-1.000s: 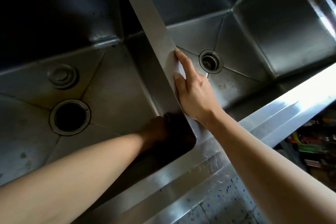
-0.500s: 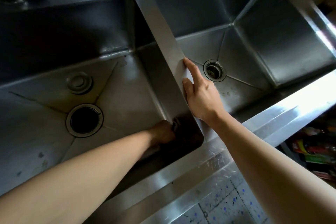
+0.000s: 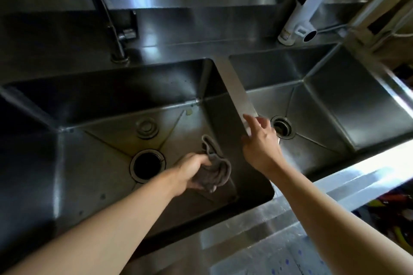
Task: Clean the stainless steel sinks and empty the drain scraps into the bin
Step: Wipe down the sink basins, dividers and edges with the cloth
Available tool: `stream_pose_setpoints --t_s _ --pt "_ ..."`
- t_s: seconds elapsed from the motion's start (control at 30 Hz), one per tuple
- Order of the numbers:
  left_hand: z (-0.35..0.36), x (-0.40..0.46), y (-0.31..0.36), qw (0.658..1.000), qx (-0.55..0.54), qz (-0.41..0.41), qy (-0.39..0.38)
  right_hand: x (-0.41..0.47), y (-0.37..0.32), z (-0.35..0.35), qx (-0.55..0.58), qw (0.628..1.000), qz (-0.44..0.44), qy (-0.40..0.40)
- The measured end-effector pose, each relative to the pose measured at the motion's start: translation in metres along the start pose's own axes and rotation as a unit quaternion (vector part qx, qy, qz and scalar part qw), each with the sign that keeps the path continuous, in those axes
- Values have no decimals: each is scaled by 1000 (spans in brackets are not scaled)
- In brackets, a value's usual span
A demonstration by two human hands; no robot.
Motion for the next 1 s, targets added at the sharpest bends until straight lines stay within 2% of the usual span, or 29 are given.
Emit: stream_pose_setpoints --t_s 0.1,0.2,0.27,0.4,0.53,0.6,0.7,0.77,0.83,1.0 --pt "-34 -18 17 997 -30 44 63 -18 -41 9 65 997 -42 1" --pt "-61 -32 38 990 -33 97 100 -30 -78 41 220 967 12 -129" --pt "-76 -38 49 985 -18 117 122 -30 -99 58 277 947 4 -161" --pt "-98 -42 62 986 -14 129 107 -15 -122 68 309 945 -38 -96" --pt "-121 -41 74 988 -5 119 93 9 -125 78 391 919 2 -44" --pt "-135 -38 85 983 42 129 124 24 -126 80 430 902 24 -25" --pt "-169 -29 101 946 148 155 245 52 -123 86 487 871 56 -30" --pt "-190 -26 110 904 246 162 309 73 -119 89 514 853 78 -31" --pt "-209 -24 117 866 310 170 353 97 -113 89 528 844 91 2" --pt "-242 -12 126 776 414 185 439 157 -108 84 463 868 113 143"
Point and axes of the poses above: each hand's wrist, its own x-axis towards the middle knuckle, its own z-axis out of the palm, y = z × x, the point moved 5 cm from there along x, towards the middle knuckle, and after that the axes turned 9 degrees about x, right-handed, at the moved point
